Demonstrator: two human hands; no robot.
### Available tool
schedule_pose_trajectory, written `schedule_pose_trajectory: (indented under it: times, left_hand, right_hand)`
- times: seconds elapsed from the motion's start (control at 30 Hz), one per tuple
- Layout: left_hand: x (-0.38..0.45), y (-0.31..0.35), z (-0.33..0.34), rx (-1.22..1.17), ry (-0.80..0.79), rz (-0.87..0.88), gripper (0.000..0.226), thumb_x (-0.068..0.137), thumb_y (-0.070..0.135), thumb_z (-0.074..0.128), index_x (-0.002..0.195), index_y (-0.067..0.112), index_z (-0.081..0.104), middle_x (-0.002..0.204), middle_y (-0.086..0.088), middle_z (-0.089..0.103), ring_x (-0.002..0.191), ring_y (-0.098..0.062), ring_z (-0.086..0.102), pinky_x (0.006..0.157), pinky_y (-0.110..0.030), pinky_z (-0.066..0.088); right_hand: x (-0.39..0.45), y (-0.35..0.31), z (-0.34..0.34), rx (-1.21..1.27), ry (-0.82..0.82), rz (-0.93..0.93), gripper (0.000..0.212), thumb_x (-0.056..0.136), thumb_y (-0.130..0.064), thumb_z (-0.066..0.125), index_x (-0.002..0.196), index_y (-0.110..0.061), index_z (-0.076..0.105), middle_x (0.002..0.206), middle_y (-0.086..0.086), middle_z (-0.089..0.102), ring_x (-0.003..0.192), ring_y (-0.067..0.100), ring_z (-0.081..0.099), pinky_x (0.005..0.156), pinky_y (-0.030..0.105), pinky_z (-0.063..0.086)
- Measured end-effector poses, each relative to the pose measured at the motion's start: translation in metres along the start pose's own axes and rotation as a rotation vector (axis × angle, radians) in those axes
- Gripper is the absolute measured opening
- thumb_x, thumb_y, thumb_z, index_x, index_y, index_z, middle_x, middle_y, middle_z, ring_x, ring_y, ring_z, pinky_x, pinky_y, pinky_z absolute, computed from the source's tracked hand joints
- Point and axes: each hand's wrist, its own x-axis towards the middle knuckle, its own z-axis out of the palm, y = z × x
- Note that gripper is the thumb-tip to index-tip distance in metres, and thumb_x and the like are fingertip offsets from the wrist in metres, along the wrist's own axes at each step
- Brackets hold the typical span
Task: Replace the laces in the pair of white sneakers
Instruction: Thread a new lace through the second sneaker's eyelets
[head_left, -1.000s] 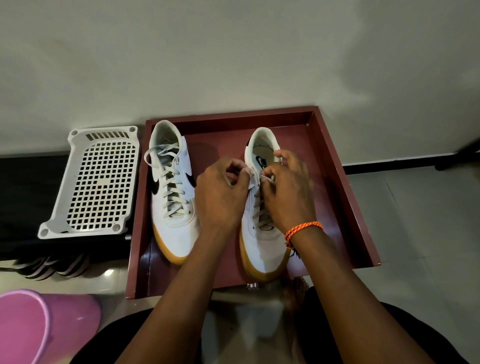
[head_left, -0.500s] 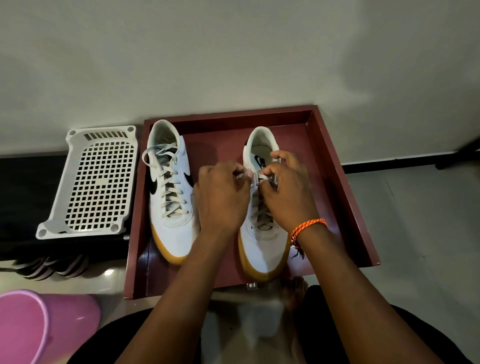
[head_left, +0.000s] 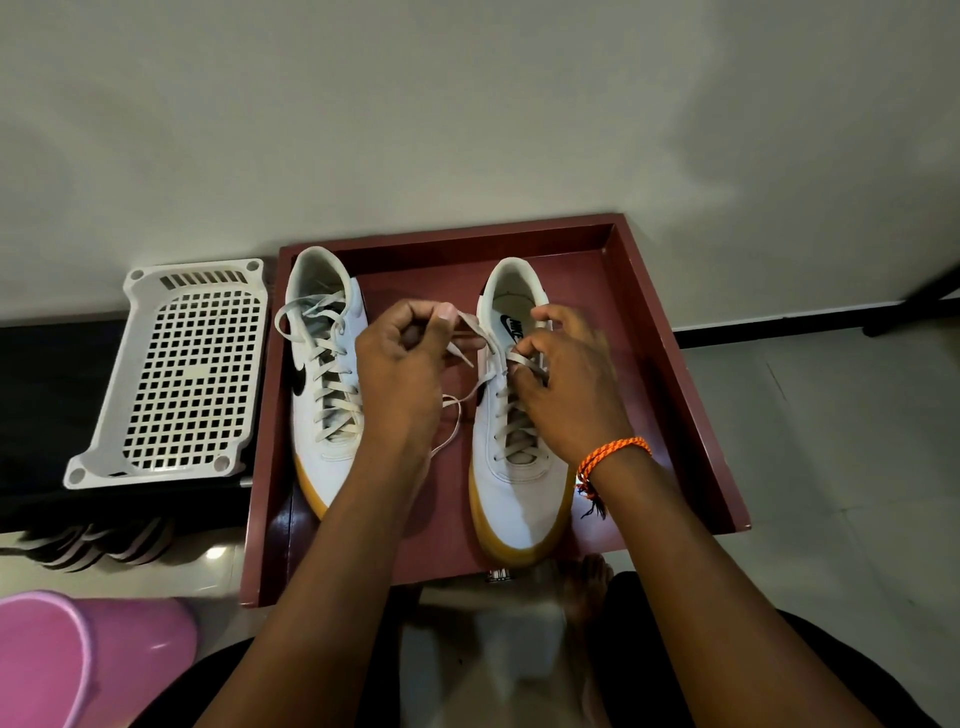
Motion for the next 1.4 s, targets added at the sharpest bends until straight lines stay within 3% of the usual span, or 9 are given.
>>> schedule_pose_trajectory:
  times: [0.17, 0.27, 0.37, 0.5, 0.67, 0.93, 1.13, 1.27, 1.4]
  left_hand:
    - [0.004, 0.004, -0.008, -0.224, 0.083, 0.021, 0.007, 0.103, 0.006, 0.064, 0.104, 0.000, 0.067, 0.096, -0.018, 0.075, 0.084, -0.023, 0.075, 0.081, -0.034, 0.061]
    - [0.007, -0.004, -0.012, 0.195, 0.150, 0.240, 0.016, 0.100, 0.004, 0.061, 0.113, 0.011, 0.066, 0.105, -0.005, 0.076, 0.097, -0.014, 0.073, 0.090, -0.032, 0.058]
    - [0.004, -0.018, -0.008, 0.681, -0.064, 0.342, 0.018, 0.103, 0.035, 0.059, 0.105, 0.026, 0.074, 0.094, 0.009, 0.072, 0.086, -0.010, 0.068, 0.077, -0.040, 0.058]
    - [0.001, -0.029, 0.000, 0.751, -0.125, 0.310, 0.009, 0.100, 0.029, 0.071, 0.094, 0.026, 0.075, 0.087, 0.010, 0.072, 0.080, -0.010, 0.067, 0.069, -0.041, 0.058]
    - [0.004, -0.021, -0.003, 0.506, -0.070, 0.177, 0.011, 0.098, 0.025, 0.069, 0.091, 0.024, 0.077, 0.084, 0.010, 0.075, 0.080, -0.006, 0.071, 0.077, -0.038, 0.061]
    - [0.003, -0.001, -0.004, 0.066, 0.005, -0.007, 0.011, 0.104, 0.007, 0.064, 0.102, -0.002, 0.070, 0.090, -0.015, 0.079, 0.086, -0.030, 0.080, 0.078, -0.043, 0.058]
    - [0.007, 0.003, -0.011, -0.097, 0.106, 0.058, 0.011, 0.102, 0.000, 0.060, 0.101, 0.009, 0.066, 0.096, -0.020, 0.071, 0.080, -0.028, 0.069, 0.075, -0.031, 0.058]
    - [0.012, -0.014, -0.016, 0.451, 0.029, 0.296, 0.017, 0.100, 0.024, 0.057, 0.112, 0.024, 0.070, 0.110, 0.002, 0.069, 0.101, -0.012, 0.064, 0.090, -0.034, 0.053]
    - [0.007, -0.033, -0.006, 0.872, -0.188, 0.291, 0.045, 0.099, 0.065, 0.043, 0.097, 0.029, 0.071, 0.100, 0.009, 0.069, 0.098, -0.023, 0.064, 0.084, -0.048, 0.055]
  right_hand:
    - [-0.001, -0.001, -0.001, 0.011, -0.003, -0.006, 0.012, 0.092, -0.014, 0.071, 0.102, -0.021, 0.074, 0.153, -0.010, 0.047, 0.130, 0.021, 0.042, 0.108, 0.048, 0.045]
    - [0.000, -0.001, -0.002, 0.010, -0.003, -0.005, 0.011, 0.093, -0.014, 0.071, 0.102, -0.020, 0.074, 0.153, -0.010, 0.047, 0.130, 0.022, 0.042, 0.108, 0.046, 0.044]
    - [0.000, -0.001, -0.001, 0.018, 0.000, -0.005, 0.011, 0.092, -0.013, 0.070, 0.099, -0.021, 0.073, 0.152, -0.010, 0.047, 0.129, 0.023, 0.043, 0.106, 0.047, 0.044]
    - [0.000, -0.001, -0.001, 0.003, -0.005, -0.009, 0.009, 0.092, -0.014, 0.069, 0.097, -0.022, 0.073, 0.152, -0.011, 0.047, 0.129, 0.024, 0.043, 0.105, 0.046, 0.043]
    - [-0.002, 0.001, -0.002, -0.027, -0.007, -0.013, 0.009, 0.092, -0.017, 0.071, 0.099, -0.023, 0.072, 0.152, -0.013, 0.047, 0.129, 0.023, 0.043, 0.105, 0.048, 0.044]
    - [-0.001, -0.001, -0.005, -0.056, -0.017, -0.010, 0.016, 0.095, -0.021, 0.071, 0.110, -0.023, 0.075, 0.154, -0.012, 0.046, 0.132, 0.023, 0.042, 0.108, 0.051, 0.043]
    - [-0.001, -0.001, -0.005, -0.049, -0.022, -0.009, 0.013, 0.094, -0.020, 0.071, 0.106, -0.023, 0.074, 0.154, -0.012, 0.046, 0.133, 0.023, 0.042, 0.108, 0.051, 0.044]
    - [-0.001, -0.001, -0.005, -0.034, -0.022, -0.010, 0.015, 0.092, -0.018, 0.072, 0.106, -0.024, 0.072, 0.153, -0.012, 0.046, 0.133, 0.023, 0.042, 0.108, 0.049, 0.043]
    - [0.000, 0.001, -0.004, -0.004, 0.000, -0.019, 0.019, 0.090, -0.017, 0.072, 0.107, -0.026, 0.070, 0.151, -0.013, 0.048, 0.131, 0.024, 0.045, 0.106, 0.048, 0.043]
